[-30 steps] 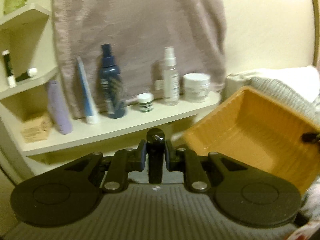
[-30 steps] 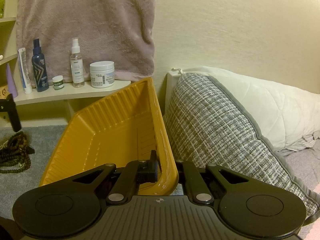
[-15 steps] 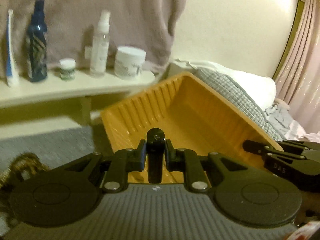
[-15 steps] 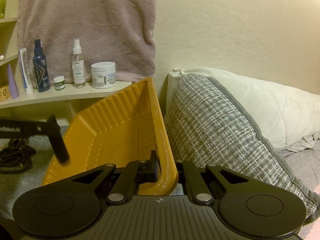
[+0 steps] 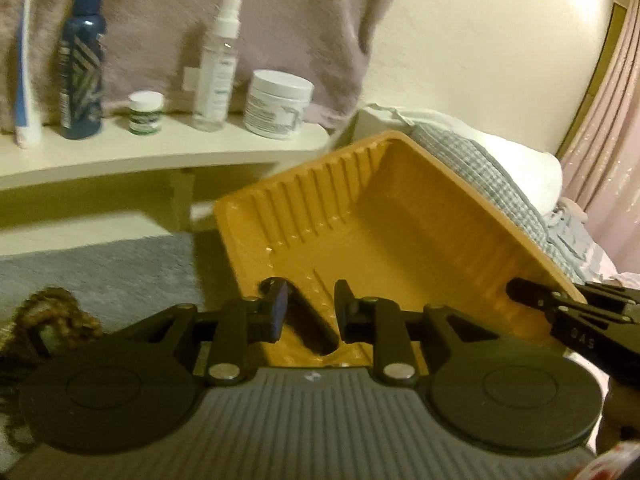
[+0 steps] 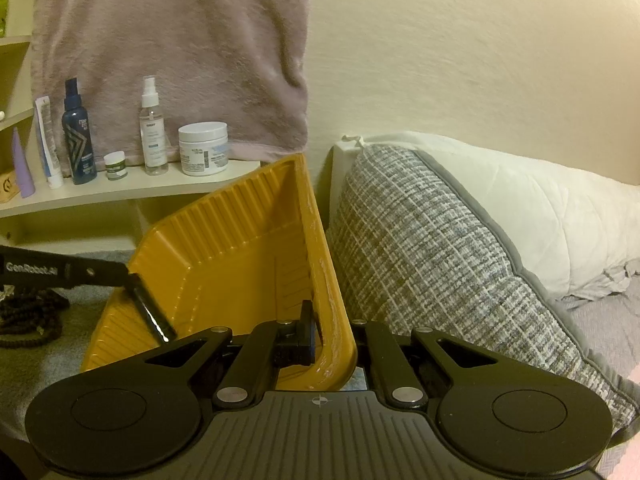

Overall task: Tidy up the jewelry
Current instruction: 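Carry the black pendant into the orange tray and open the left gripper, then grasp the dark bead necklace with the left gripper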

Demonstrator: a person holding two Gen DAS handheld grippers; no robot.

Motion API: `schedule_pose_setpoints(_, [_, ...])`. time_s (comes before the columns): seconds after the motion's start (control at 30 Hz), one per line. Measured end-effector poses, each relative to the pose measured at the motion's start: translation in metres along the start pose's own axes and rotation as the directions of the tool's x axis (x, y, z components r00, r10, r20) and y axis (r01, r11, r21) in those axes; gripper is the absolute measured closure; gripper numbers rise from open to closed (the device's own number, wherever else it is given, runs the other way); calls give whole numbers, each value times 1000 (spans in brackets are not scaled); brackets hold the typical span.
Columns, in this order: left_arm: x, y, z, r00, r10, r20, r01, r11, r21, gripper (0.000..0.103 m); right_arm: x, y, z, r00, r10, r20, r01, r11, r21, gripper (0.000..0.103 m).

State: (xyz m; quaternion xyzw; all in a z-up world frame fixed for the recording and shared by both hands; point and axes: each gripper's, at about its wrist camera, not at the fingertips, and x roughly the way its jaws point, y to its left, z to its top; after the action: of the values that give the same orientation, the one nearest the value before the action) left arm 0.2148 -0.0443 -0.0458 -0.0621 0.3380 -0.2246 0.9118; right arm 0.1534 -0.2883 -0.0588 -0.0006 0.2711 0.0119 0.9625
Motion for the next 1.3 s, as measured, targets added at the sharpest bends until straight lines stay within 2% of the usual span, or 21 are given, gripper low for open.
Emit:
schedule_pose_setpoints(0.17, [-19,16,-7,996,79,31,-79,997,2,79,0,0,0,1000,-1,-2,1,1000,3,98])
schedule_pose_setpoints(0.3, [-38,29,-23,985,167,53,-168,985,22,77,0,1,0,1000,-1,-2,1,1000,4,98])
schedule_pose_setpoints(0.53, [-67,56,-54,943,326,66,-329,944,38,77,1,0,0,1000,-2,-3,2,1000,6,98])
schedule_pose_setpoints(0.7, [-76,74,-65,915,398,64,-401,915,50,77,1,1,0,1000,-5,-1,5,1000,-1,98])
schedule_pose_setpoints(0.8, [-75,80,-66,904,423,62,-427,901,78,77,1,1,0,1000,-5,-1,5,1000,-2,98])
schedule_pose_setpoints(0.87, [-69,79,-65,899,432,66,-437,889,135,77,1,1,0,1000,-7,-1,7,1000,-3,98])
schedule_pose_setpoints(1.07, [-49,68,-62,917,396,56,-389,851,353,77,2,2,0,1000,-6,-2,6,1000,-11,98])
schedule_pose_setpoints(1.17, [-38,62,-61,917,397,47,-376,816,439,77,2,2,0,1000,-8,-2,8,1000,-9,98])
schedule_pose_setpoints(1.2, [-34,62,-62,916,400,40,-372,807,458,77,2,2,0,1000,-8,-2,8,1000,-10,98])
schedule_pose_setpoints(1.3, [-27,64,-60,917,399,25,-363,804,471,77,2,2,0,1000,-9,-2,9,1000,-12,98])
